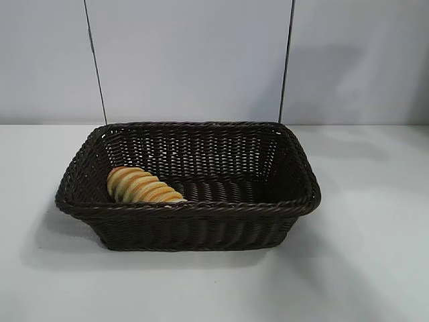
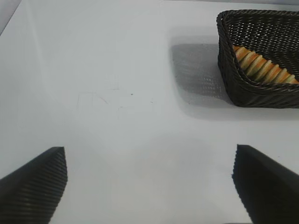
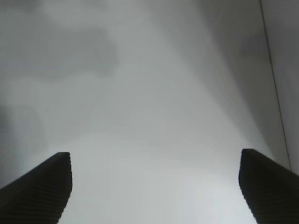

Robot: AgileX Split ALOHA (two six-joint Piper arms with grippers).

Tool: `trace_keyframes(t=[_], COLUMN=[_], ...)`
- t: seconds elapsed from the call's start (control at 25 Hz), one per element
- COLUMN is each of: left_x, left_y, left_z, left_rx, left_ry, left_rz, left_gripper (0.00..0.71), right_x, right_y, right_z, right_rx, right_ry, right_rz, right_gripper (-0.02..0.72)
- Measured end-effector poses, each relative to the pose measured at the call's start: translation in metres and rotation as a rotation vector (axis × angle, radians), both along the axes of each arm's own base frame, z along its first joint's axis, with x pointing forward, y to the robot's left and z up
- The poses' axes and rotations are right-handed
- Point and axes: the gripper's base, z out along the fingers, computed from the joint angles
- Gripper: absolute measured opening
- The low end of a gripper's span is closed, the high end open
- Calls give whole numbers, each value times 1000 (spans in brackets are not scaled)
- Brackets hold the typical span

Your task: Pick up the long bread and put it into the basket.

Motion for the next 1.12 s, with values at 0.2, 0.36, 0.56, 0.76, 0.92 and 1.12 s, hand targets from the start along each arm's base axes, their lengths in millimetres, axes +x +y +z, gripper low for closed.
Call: trace_keyframes(t=[0.2, 0.36, 0.56, 0.76, 0.92, 1.12], left_x=[0, 0, 0, 0, 0, 0], left_y=[0, 0, 0, 0, 0, 0], left_z=[0, 0, 0, 0, 0, 0], left_rx=[0, 0, 0, 0, 0, 0], left_ry=[0, 0, 0, 0, 0, 0], left_rz=[0, 0, 0, 0, 0, 0], left_gripper=[695, 695, 695, 695, 695, 695], right_x=[-53, -107, -175, -247, -297, -335], right_y=[12, 24, 39, 54, 64, 71], right_z=[49, 84, 115, 126, 117, 95], right_rx=[-24, -48, -71, -79, -97, -112], right_ry=[-127, -240, -377, -531, -615, -708], right_rz=[-2, -5, -12, -31, -32, 6], right_gripper=[694, 694, 694, 685, 684, 684])
